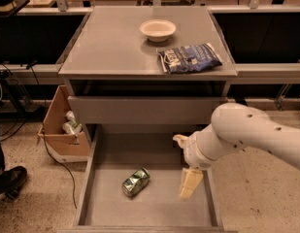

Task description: Pick green can from middle drawer and place on counter

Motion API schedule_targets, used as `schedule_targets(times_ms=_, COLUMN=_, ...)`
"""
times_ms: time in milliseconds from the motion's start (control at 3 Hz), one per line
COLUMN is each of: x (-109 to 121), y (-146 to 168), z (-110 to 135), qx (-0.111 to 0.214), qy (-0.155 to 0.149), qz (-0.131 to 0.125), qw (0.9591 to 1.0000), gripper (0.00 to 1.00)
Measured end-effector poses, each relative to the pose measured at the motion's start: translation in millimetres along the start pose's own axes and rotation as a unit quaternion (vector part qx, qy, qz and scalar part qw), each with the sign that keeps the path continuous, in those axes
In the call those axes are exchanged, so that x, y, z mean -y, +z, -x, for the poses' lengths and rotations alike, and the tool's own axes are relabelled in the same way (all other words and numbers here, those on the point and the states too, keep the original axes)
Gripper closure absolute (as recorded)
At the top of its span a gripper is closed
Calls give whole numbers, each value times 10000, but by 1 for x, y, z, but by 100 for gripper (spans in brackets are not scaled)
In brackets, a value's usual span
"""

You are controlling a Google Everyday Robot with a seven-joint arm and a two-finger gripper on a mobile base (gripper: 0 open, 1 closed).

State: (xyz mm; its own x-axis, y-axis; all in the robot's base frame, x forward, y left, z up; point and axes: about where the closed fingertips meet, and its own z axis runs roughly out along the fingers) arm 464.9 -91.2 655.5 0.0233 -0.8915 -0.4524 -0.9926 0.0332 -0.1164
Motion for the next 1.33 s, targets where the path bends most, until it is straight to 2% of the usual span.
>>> schedule_targets(times_ms=333, x=6, y=52, z=-12, qx=3, qy=-97, qz=3, qw=10000, gripper=0)
schedule_targets(times_ms=1000, x=23, y=149, z=-18, qx=111, qy=-330, qz=89, qw=9994, gripper=0)
schedule_targets(times_ms=1333, x=27, y=206, z=-25, qx=119, qy=-275, qz=297, qw=9991, gripper=0)
